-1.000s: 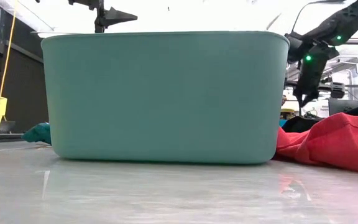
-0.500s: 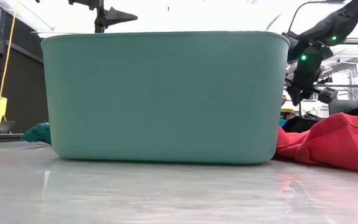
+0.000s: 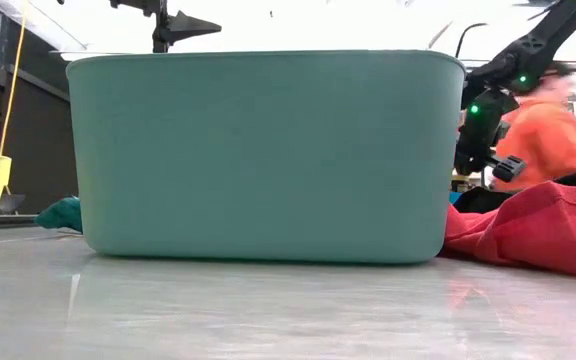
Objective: Sort spices by type
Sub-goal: Adjust the yellow seasoning bottle in the blue bin
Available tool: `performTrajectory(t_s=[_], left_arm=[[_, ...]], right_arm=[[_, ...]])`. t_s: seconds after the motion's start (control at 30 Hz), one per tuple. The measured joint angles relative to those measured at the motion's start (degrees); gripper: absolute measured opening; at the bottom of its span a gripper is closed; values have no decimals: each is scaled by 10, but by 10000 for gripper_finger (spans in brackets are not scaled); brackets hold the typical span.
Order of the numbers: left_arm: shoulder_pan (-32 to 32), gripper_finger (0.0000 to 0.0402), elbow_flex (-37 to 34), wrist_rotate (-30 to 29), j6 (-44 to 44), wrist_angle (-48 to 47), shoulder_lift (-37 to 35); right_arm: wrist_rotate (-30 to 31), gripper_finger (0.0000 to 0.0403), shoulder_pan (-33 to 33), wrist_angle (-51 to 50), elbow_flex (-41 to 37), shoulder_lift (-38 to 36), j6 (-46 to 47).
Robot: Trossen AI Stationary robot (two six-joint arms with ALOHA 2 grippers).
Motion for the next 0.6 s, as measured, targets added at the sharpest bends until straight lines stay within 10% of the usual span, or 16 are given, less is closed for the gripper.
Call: performTrajectory(t_s=[0.6], left_arm=[[0,275,0,0,1,0,0]], right_arm=[[-121,0,26,56,-2,7,-28]])
